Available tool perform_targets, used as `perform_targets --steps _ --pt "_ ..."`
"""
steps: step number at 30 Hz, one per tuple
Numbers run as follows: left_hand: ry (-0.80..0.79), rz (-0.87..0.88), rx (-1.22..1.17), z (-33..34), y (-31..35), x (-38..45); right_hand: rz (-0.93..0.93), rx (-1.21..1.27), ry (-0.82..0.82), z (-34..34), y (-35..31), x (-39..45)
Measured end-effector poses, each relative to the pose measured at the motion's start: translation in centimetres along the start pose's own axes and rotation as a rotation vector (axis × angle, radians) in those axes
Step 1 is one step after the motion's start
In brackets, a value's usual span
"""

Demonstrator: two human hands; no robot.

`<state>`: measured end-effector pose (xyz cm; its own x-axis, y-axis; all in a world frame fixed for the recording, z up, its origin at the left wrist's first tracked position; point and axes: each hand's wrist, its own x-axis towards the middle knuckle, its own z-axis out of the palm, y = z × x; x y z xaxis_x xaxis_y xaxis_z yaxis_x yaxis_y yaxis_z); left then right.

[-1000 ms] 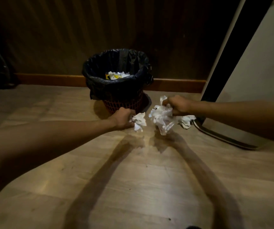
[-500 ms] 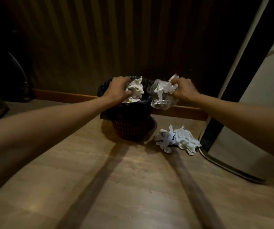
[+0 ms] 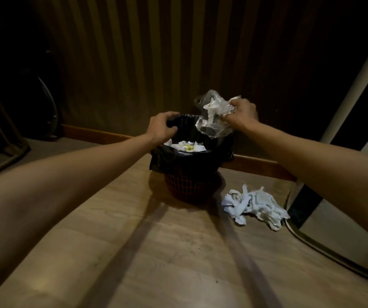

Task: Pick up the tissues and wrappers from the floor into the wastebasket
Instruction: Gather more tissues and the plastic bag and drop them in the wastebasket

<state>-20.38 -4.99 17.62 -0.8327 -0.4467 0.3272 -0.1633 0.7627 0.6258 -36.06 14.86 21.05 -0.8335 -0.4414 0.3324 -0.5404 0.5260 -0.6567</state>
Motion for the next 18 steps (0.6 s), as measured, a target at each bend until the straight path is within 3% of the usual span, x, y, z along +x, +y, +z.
perform_targets --steps 5,8,14,18 --pt "0.099 0.101 0.014 -2.0 -1.9 -2.9 0.013 0.054 0.004 2.4 -2.5 1.4" --pt "0.083 0.171 0.068 -2.8 -2.7 -5.4 0.030 -0.013 -0.102 4.7 -4.0 1.2" --pt "-0.155 0.365 0.193 -2.5 -4.1 -9.4 0.025 -0.097 -0.292 7.2 -4.7 0.1" --pt "-0.315 0.469 0.286 -0.4 -4.1 -11.2 -0.092 -0.269 -0.229 5.2 -2.8 -1.1"
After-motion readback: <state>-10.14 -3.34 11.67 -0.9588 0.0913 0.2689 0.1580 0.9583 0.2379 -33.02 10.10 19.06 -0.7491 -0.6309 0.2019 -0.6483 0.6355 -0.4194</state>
